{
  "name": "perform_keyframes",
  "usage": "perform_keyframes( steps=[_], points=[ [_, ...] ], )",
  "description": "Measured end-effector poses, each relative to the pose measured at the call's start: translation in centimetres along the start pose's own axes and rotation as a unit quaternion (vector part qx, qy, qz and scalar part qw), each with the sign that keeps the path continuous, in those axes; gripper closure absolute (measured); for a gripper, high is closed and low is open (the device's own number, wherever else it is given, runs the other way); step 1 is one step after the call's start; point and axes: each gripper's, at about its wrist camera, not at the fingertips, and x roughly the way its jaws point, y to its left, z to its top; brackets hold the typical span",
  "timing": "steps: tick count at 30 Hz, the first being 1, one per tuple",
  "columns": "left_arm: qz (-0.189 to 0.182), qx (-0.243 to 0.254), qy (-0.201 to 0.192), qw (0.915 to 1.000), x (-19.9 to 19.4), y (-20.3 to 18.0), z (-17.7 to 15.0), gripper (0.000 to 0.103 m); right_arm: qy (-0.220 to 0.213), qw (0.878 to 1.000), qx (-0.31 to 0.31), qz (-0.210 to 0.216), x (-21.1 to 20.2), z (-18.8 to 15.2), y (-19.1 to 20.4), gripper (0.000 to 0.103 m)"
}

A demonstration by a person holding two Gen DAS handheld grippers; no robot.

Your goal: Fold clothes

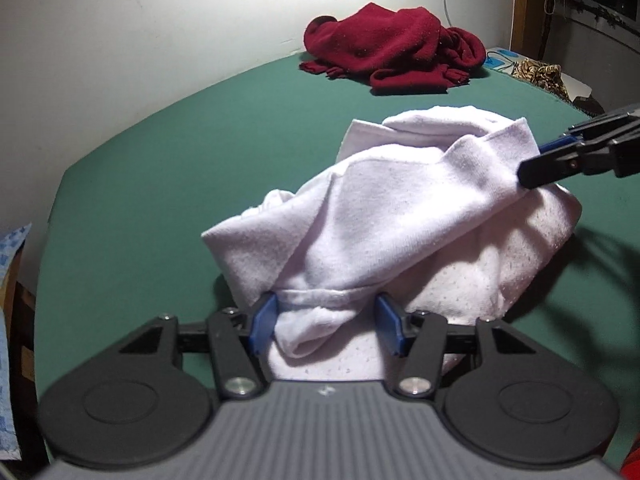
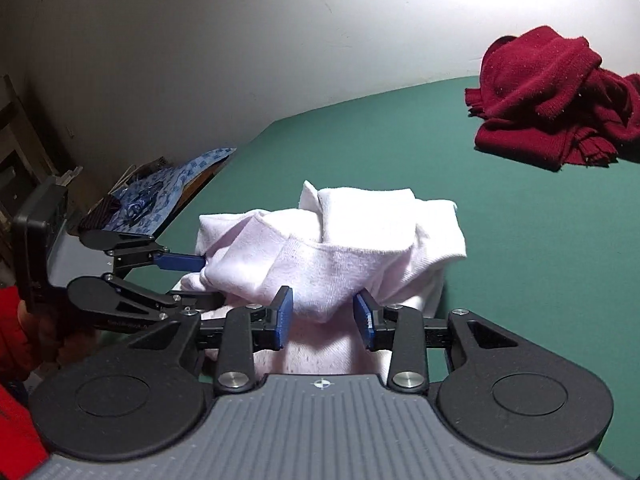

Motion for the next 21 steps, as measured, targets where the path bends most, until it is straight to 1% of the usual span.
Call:
perform_keyframes(
  steps=[1, 2, 3, 5, 7, 9, 10, 11, 12, 13, 14, 15, 16, 18, 20, 21],
  points=[
    [0.003, 0.002, -0.001, 1.0, -0.1, -0.1, 0.1, 0.046, -0.004, 1.0, -0.009, -0.005, 0.3, 0.2, 0.3, 0.091],
    [0.004, 0.001, -0.004, 1.0, -0.4, -0.1, 0.1, 0.046, -0.008, 1.0, -0.018, -0.011, 0.6, 0.3, 0.7, 0.091],
    [0.004, 0.0, -0.007, 1.0, -0.6, 0.0, 0.2, 0.046, -0.015, 0.999, -0.031, -0.012, 0.5, 0.5, 1.1, 0.094],
    [0.01, -0.005, -0.014, 0.9998, -1.5, 0.3, -0.1, 0.044, -0.025, 0.996, -0.08, -0.003, -0.6, 0.9, 2.1, 0.094],
    [0.023, -0.01, -0.011, 0.9996, -2.0, 0.8, -0.5, 0.042, -0.006, 0.988, -0.152, -0.018, -1.0, 1.1, 3.2, 0.095],
    [0.037, -0.016, -0.006, 0.9992, -2.2, 1.1, -0.8, 0.042, 0.024, 0.975, -0.218, -0.048, -0.8, 0.7, 3.9, 0.094],
    [0.043, -0.02, -0.004, 0.9989, -2.3, 1.3, -1.0, 0.042, 0.035, 0.97, -0.233, -0.056, -0.7, 0.4, 4.0, 0.093],
    [0.045, -0.028, -0.007, 0.9985, -2.6, 1.4, -1.0, 0.04, 0.039, 0.971, -0.23, -0.053, -0.7, 0.1, 4.0, 0.092],
    [0.047, -0.037, -0.012, 0.9981, -3.0, 1.5, -1.0, 0.034, 0.044, 0.972, -0.228, -0.05, -0.8, -0.2, 4.0, 0.09],
    [0.051, -0.049, -0.021, 0.9973, -3.4, 1.5, -1.1, 0.031, 0.049, 0.972, -0.225, -0.047, -0.8, -0.5, 3.9, 0.085],
    [0.057, -0.058, -0.031, 0.9962, -3.8, 1.3, -1.2, 0.022, 0.053, 0.973, -0.222, -0.044, -0.9, -0.7, 3.9, 0.083],
    [0.063, -0.067, -0.042, 0.9949, -4.1, 1.0, -1.3, 0.016, 0.05, 0.976, -0.209, -0.039, -1.0, -0.9, 3.9, 0.077],
    [0.071, -0.075, -0.049, 0.9934, -4.3, 0.6, -1.3, 0.015, 0.038, 0.981, -0.186, -0.036, -1.4, -0.8, 3.7, 0.074],
    [0.085, -0.095, -0.058, 0.9901, -4.3, -0.2, -1.2, 0.008, 0.015, 0.988, -0.15, -0.042, -2.0, -0.4, 3.4, 0.074],
    [0.081, -0.13, -0.059, 0.9865, -4.0, -0.7, -1.2, 0.007, 0.001, 0.989, -0.135, -0.066, -2.1, 0.1, 3.4, 0.074],
    [0.078, -0.145, -0.057, 0.9847, -3.7, -0.9, -1.1, 0.005, 0.002, 0.99, -0.122, -0.076, -2.0, 0.2, 3.4, 0.076]
  ],
)
